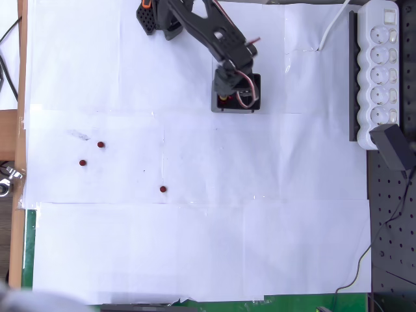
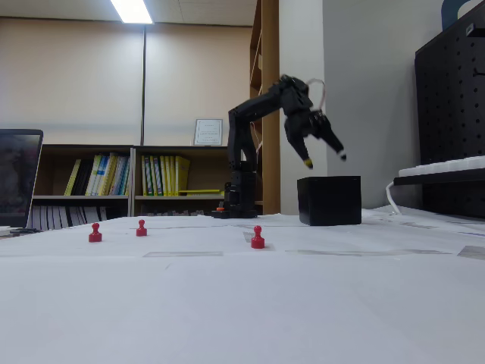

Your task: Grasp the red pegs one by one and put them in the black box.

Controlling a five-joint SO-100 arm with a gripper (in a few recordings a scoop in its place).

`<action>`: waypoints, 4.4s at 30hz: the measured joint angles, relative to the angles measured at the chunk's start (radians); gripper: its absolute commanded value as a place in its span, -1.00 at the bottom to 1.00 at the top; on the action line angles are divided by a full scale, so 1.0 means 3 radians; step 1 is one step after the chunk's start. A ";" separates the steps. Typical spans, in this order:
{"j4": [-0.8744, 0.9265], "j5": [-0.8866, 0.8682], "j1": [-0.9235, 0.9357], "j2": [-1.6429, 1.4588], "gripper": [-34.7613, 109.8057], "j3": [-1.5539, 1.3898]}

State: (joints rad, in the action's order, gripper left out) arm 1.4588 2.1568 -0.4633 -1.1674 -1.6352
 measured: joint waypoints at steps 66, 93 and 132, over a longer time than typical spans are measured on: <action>-0.6427 -0.2306 0.3027 -0.2480 -0.09 0.2342; -0.6479 -0.2306 0.2950 -0.2567 -0.47 0.2291; 0.1012 0.0337 -0.0557 -0.0823 -0.52 -0.1048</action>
State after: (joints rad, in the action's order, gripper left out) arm 1.7625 2.2580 -0.6305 -1.4143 -1.9497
